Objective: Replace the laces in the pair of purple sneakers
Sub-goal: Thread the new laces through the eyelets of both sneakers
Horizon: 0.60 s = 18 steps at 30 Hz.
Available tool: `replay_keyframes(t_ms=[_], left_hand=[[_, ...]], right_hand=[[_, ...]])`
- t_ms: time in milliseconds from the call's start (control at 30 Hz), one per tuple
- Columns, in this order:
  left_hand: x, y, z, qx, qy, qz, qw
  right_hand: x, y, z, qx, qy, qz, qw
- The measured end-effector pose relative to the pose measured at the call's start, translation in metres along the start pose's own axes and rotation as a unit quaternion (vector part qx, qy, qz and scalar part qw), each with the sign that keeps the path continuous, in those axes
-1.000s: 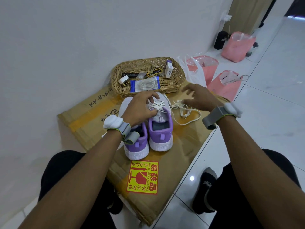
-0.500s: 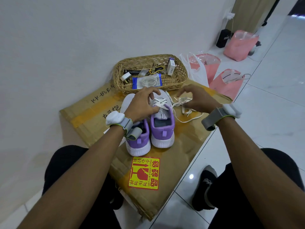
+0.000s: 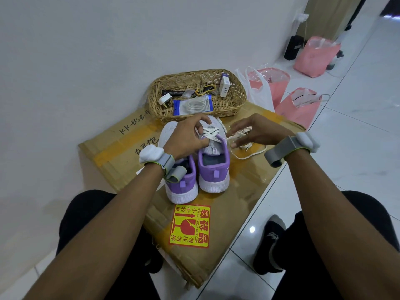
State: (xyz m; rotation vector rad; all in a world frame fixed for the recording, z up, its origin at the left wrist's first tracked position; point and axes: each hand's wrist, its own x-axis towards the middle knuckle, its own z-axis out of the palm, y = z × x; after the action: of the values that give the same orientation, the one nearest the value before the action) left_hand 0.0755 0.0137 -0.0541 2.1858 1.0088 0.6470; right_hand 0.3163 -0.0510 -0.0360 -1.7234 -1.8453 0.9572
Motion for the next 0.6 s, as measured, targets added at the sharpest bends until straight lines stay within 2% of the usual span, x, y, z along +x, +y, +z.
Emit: replay_keyframes(t_ms=[133,333,433,600], left_hand=[[-0.001,0.001,0.000,-0.014,-0.008,-0.004,1.000],[-0.002,0.002,0.002,-0.014,-0.020,-0.008,1.000],[-0.002,0.001,0.001,-0.018,-0.019,-0.009,1.000],[0.000,0.002,0.000,-0.017,-0.024,-0.003,1.000]], right_hand=[[0.004,-0.006,0.008,-0.031,0.002,-0.028,0.999],[0.001,-0.001,0.000,-0.037,-0.032,0.041,0.998],[0.006,-0.003,0.004,-0.040,0.006,0.051,0.998],[0.014,-0.005,0.009,-0.097,-0.080,0.063,0.990]])
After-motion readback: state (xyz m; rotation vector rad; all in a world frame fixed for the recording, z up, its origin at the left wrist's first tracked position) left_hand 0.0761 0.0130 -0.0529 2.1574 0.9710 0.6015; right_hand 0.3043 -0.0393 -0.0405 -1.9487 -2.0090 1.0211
